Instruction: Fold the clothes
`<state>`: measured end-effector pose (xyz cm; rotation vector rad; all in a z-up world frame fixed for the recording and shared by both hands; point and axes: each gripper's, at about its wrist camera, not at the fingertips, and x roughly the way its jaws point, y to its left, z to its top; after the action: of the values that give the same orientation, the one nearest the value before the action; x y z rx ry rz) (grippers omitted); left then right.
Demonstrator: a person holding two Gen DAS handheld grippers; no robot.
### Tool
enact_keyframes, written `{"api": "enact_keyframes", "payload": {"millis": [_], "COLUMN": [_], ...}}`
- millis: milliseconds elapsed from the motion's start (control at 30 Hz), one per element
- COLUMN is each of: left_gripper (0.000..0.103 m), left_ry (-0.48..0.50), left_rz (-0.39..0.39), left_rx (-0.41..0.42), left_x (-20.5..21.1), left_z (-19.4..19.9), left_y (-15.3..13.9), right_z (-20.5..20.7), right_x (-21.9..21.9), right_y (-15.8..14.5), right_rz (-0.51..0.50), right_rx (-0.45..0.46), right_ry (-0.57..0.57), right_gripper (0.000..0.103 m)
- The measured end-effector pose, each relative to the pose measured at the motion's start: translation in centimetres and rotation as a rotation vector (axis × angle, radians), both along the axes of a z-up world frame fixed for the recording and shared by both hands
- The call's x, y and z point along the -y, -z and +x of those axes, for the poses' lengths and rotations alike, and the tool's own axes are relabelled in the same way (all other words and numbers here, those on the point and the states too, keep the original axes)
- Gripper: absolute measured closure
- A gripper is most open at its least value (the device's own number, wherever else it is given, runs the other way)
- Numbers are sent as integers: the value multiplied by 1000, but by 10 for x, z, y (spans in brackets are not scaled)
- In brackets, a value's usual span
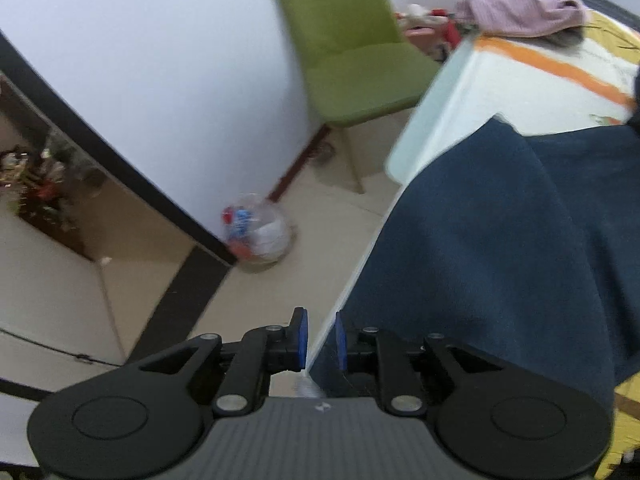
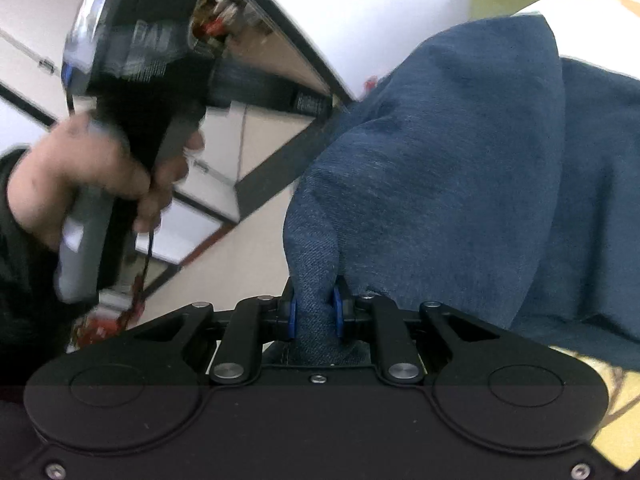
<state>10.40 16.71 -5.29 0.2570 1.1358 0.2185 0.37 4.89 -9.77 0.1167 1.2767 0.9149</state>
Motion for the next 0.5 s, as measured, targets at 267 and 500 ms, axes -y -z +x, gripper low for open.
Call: {"api": "enact_keyframes", "payload": {"millis": [267, 500], "left_gripper": [84, 59], "left_ry": [-9, 52], "left_rz": [-11, -42], "left_rx": [-31, -52], "left_x": [-11, 8], "left_z": [4, 2], "left_y": [8, 12], "right_z": [-20, -1], "right_x": [14, 59], "right_y": [27, 24], "right_rz": [-102, -4], "right_rx": [-76, -118], "right_ry": [-112, -24], "right_gripper": [88, 75]}}
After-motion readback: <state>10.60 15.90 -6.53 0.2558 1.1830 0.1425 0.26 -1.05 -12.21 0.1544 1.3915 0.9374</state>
